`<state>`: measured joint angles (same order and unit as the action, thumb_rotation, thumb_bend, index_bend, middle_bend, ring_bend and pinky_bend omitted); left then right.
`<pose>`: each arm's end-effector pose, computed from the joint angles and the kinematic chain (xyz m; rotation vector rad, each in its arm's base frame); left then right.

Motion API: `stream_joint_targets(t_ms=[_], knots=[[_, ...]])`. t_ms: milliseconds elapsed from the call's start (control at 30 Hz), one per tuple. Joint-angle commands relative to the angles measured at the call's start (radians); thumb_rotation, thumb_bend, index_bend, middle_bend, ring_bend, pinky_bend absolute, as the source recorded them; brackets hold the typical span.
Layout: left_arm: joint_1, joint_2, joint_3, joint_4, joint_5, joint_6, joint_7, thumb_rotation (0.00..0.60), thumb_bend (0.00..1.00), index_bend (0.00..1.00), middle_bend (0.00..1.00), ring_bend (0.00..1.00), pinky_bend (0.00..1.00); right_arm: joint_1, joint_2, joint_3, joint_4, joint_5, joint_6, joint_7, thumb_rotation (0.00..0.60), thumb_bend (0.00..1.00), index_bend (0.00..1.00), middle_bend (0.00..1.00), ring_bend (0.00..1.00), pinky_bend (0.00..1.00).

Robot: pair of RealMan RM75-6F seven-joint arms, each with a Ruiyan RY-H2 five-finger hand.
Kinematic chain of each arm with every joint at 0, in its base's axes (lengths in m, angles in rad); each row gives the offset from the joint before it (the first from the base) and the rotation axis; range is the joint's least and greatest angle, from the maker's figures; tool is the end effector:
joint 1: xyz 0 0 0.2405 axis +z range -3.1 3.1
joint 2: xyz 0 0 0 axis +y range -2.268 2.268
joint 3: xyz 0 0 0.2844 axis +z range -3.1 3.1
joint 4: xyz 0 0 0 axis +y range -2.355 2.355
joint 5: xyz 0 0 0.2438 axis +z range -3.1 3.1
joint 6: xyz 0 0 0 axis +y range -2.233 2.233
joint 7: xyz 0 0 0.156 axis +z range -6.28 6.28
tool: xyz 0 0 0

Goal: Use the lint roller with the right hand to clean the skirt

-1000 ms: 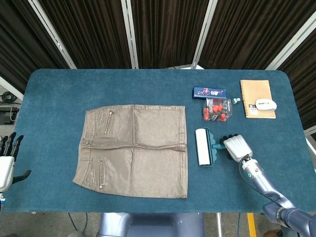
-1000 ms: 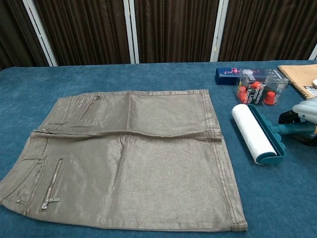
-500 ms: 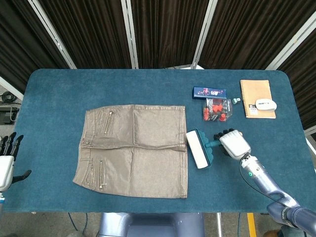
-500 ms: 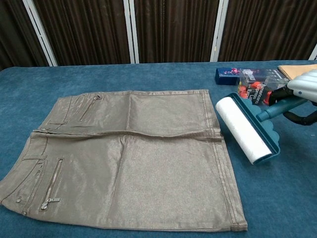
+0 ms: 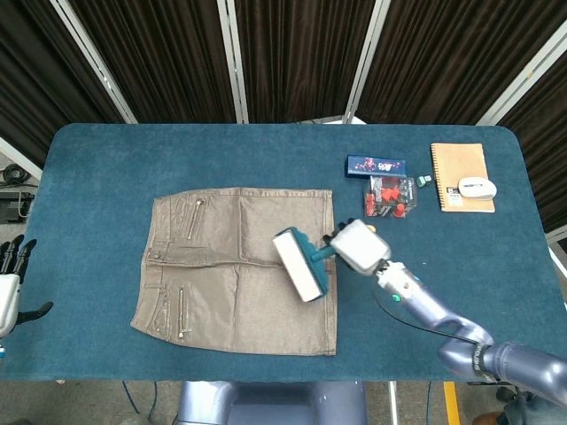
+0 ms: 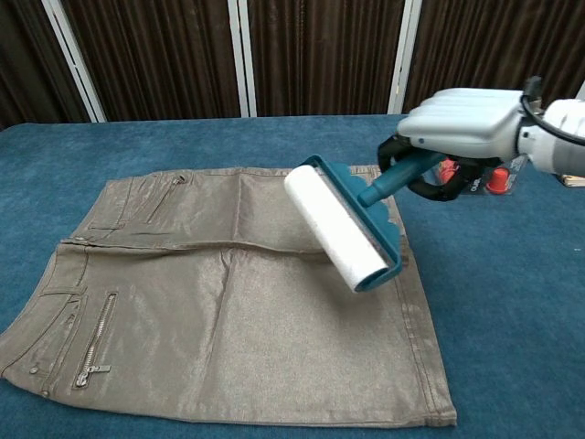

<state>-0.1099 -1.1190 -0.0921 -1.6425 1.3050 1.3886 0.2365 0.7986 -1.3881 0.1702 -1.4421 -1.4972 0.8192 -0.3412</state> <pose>-0.3665 0.2141 0.1403 -1.3424 -0.8729 -0.6493 -0.1502 -0.3989 -0.0149 2.1767 -0.4003 0.8240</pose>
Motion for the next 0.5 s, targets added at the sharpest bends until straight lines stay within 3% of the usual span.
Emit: stream_joint_targets(t_ms=[33,200,500], knots=[[-0.002,0.005,-0.004,0.007,-0.013,-0.010,-0.011,0.600,0.00,0.00,0.00,0.00,0.00,0.075,-0.051,0.036,-0.065,0.097,-0.092,-0.127,0.600,0.97,0.58,0.57,0.44,0.52],[-0.003,0.009,-0.004,0.018,-0.027,-0.021,-0.026,0.600,0.00,0.00,0.00,0.00,0.00,0.131,-0.138,0.029,-0.081,0.215,-0.137,-0.280,0.600,0.98,0.58,0.57,0.45,0.52],[-0.001,0.013,0.001,0.022,-0.032,-0.019,-0.034,0.600,0.00,0.00,0.00,0.00,0.00,0.181,-0.226,-0.027,-0.057,0.373,-0.092,-0.511,0.600,0.99,0.58,0.57,0.45,0.52]])
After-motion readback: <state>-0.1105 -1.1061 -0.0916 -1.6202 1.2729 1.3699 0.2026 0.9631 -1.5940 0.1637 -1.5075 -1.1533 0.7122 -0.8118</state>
